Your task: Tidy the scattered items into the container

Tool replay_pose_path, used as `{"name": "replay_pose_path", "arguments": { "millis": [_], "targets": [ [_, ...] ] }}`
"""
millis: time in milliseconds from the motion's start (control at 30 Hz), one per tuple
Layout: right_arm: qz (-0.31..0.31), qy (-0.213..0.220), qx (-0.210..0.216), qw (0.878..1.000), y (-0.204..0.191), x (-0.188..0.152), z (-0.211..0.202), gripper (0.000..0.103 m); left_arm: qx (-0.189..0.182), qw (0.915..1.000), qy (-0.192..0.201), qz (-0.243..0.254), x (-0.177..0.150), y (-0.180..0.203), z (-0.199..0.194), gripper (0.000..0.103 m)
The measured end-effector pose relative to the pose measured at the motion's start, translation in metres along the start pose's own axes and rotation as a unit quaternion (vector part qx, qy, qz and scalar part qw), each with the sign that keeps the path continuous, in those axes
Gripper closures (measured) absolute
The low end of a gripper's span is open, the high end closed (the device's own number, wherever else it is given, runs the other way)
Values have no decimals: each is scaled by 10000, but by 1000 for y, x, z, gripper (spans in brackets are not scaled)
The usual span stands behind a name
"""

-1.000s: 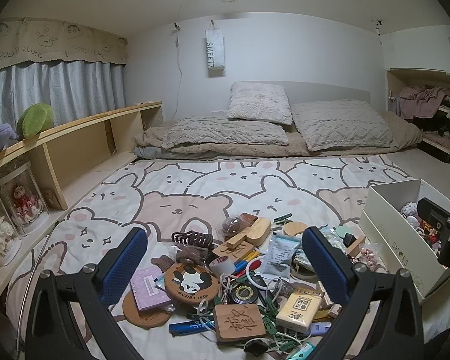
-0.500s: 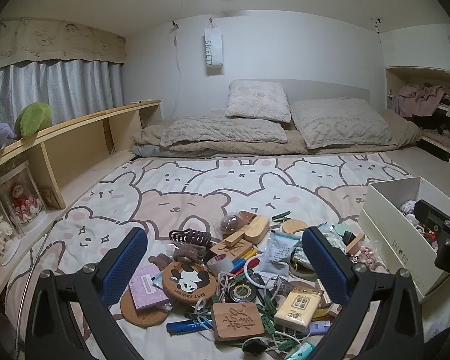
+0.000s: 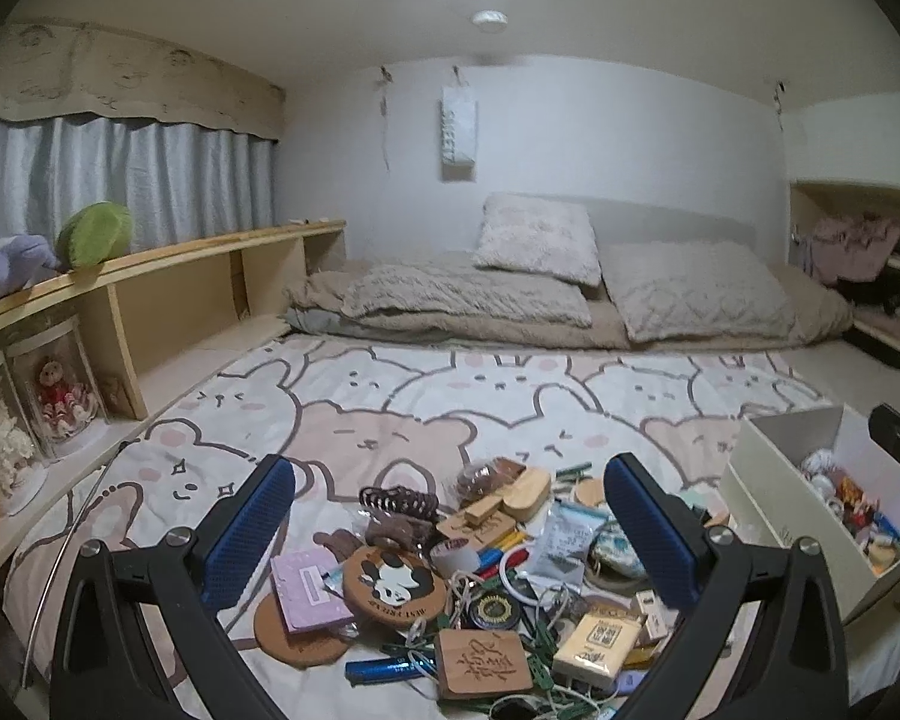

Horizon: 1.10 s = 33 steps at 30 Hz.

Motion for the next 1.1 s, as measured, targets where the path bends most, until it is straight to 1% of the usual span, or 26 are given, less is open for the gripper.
{"name": "replay_pose_path", "arguments": {
  "millis": [167,267,333,400,467,533,600,700,800,933,1100],
  "targets": [
    [20,148,147,9998,6,0,-10,0,123,9996,210,-119,7,-10,-12,0],
    [22,163,176,9997,9,-5,-14,0,170,9994,243,-189,6,-15,-17,0],
    [35,147,191,9997,11,-8,-15,0,131,9994,224,-242,3,-17,-20,0],
    [78,136,236,9996,13,-12,-15,0,56,9994,108,-325,-4,-20,-20,0],
    [147,178,395,9990,14,-17,-16,0,35,9994,3,-357,-10,-22,-19,0],
    [195,168,573,9980,13,-24,-16,0,32,9994,-52,-340,-16,-22,-19,0],
    [171,142,664,9975,11,-30,-14,0,-15,9995,-70,-317,-22,-21,-19,0],
    [50,148,665,9977,7,-37,-12,0,-142,9992,-34,-376,-28,-20,-19,0],
    [-89,88,612,9980,3,-46,-9,0,-281,9987,-80,-409,-36,-17,-18,0],
    [-209,116,564,9981,2,-57,-5,0,-471,9979,-296,-334,-51,-5,-9,0],
    [-377,407,560,9969,0,-69,-6,0,-570,9962,-639,-149,-76,12,2,0]
  ]
}}
Point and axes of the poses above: each gripper's, at about its wrist camera, not at the fingertips, and z roughly the way its jaws point, y to its right, x to its top, the point moved 2 cm from there along z, roughly the way its jaws point, and after that the axes turned 4 degrees about z, right-handed, at the moved point
